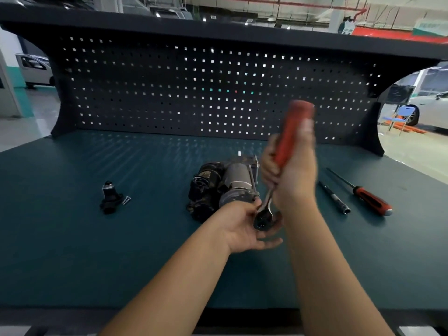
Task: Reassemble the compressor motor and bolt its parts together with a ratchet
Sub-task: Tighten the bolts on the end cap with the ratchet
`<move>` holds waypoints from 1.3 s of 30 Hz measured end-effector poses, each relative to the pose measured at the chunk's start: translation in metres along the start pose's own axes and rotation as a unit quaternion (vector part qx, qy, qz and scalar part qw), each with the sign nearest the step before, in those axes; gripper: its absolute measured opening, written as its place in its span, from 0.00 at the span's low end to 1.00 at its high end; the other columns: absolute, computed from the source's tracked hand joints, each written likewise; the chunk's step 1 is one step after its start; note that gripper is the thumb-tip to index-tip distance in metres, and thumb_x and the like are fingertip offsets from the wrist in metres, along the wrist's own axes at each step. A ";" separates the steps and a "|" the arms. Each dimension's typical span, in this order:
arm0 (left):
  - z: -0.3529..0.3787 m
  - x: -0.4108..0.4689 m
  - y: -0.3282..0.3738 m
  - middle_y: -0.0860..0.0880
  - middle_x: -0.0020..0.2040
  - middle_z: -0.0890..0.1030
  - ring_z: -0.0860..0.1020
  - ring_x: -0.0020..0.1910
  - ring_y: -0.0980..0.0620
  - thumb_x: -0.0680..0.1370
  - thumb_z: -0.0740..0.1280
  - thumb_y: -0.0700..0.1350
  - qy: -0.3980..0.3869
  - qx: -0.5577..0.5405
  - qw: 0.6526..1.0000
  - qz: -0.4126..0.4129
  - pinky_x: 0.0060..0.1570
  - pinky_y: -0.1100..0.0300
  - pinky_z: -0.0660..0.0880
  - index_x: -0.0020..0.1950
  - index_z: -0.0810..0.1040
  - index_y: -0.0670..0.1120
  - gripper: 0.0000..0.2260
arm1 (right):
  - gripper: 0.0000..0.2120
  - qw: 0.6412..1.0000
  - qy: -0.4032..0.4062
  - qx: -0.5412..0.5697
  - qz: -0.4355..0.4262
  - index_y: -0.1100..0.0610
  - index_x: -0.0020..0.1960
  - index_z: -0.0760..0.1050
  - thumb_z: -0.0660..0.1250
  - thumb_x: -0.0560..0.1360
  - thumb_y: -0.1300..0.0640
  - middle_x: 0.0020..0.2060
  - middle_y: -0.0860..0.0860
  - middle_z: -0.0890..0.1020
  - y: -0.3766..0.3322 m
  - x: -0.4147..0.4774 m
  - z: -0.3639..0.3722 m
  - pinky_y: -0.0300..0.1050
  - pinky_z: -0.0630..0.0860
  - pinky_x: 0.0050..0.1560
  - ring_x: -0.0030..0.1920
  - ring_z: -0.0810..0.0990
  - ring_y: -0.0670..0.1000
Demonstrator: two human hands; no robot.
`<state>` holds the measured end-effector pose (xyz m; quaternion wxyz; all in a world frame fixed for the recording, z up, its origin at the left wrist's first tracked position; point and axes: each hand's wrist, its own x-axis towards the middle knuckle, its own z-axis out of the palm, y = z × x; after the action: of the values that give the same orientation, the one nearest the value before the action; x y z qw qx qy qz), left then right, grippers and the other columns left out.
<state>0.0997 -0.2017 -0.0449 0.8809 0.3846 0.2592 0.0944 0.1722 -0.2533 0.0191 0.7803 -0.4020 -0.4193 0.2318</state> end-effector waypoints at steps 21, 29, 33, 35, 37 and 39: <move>0.004 0.004 -0.006 0.45 0.36 0.77 0.77 0.39 0.47 0.81 0.55 0.41 0.027 -0.004 0.999 0.041 0.58 0.44 0.66 0.28 0.77 0.45 0.22 | 0.23 0.965 -0.072 -0.234 -0.095 0.51 0.26 0.69 0.58 0.70 0.35 0.21 0.46 0.69 0.015 -0.017 0.026 0.39 0.63 0.25 0.22 0.66 0.43; 0.003 0.003 -0.007 0.45 0.39 0.82 0.80 0.39 0.47 0.82 0.56 0.50 -0.017 -0.048 0.999 0.011 0.53 0.38 0.70 0.47 0.77 0.43 0.15 | 0.28 0.984 0.083 0.155 -0.032 0.54 0.31 0.67 0.47 0.77 0.34 0.19 0.46 0.63 0.000 -0.005 -0.020 0.33 0.55 0.20 0.18 0.57 0.46; 0.006 0.009 -0.002 0.46 0.44 0.80 0.78 0.43 0.48 0.82 0.51 0.42 0.044 0.050 0.998 0.003 0.48 0.42 0.73 0.49 0.75 0.45 0.13 | 0.22 0.981 -0.069 -0.174 -0.057 0.52 0.29 0.68 0.56 0.71 0.35 0.19 0.44 0.69 0.007 -0.009 0.018 0.36 0.62 0.23 0.21 0.65 0.43; 0.003 0.009 -0.002 0.46 0.46 0.81 0.78 0.45 0.47 0.82 0.51 0.41 0.032 0.053 0.998 0.007 0.48 0.43 0.73 0.50 0.76 0.44 0.14 | 0.24 0.967 -0.127 -0.210 -0.063 0.55 0.31 0.67 0.56 0.69 0.35 0.19 0.44 0.69 0.013 -0.010 0.022 0.33 0.62 0.23 0.20 0.65 0.41; -0.001 0.008 -0.006 0.47 0.38 0.82 0.79 0.42 0.47 0.82 0.54 0.43 -0.007 -0.003 1.000 0.006 0.50 0.41 0.72 0.43 0.78 0.44 0.14 | 0.25 0.990 -0.084 -0.104 -0.048 0.55 0.32 0.68 0.55 0.69 0.33 0.19 0.44 0.68 0.007 -0.008 0.008 0.35 0.60 0.21 0.18 0.62 0.44; -0.003 0.006 -0.009 0.46 0.41 0.83 0.80 0.42 0.47 0.82 0.56 0.48 -0.056 -0.065 0.996 0.012 0.52 0.41 0.71 0.46 0.78 0.44 0.15 | 0.27 0.996 0.004 0.080 -0.029 0.55 0.33 0.67 0.51 0.73 0.32 0.19 0.45 0.64 -0.002 -0.002 -0.016 0.33 0.56 0.20 0.18 0.58 0.46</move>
<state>0.1030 -0.2037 -0.0558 0.9159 0.3342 0.1983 0.1003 0.1844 -0.2628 0.0141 0.8181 -0.3270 -0.4073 0.2406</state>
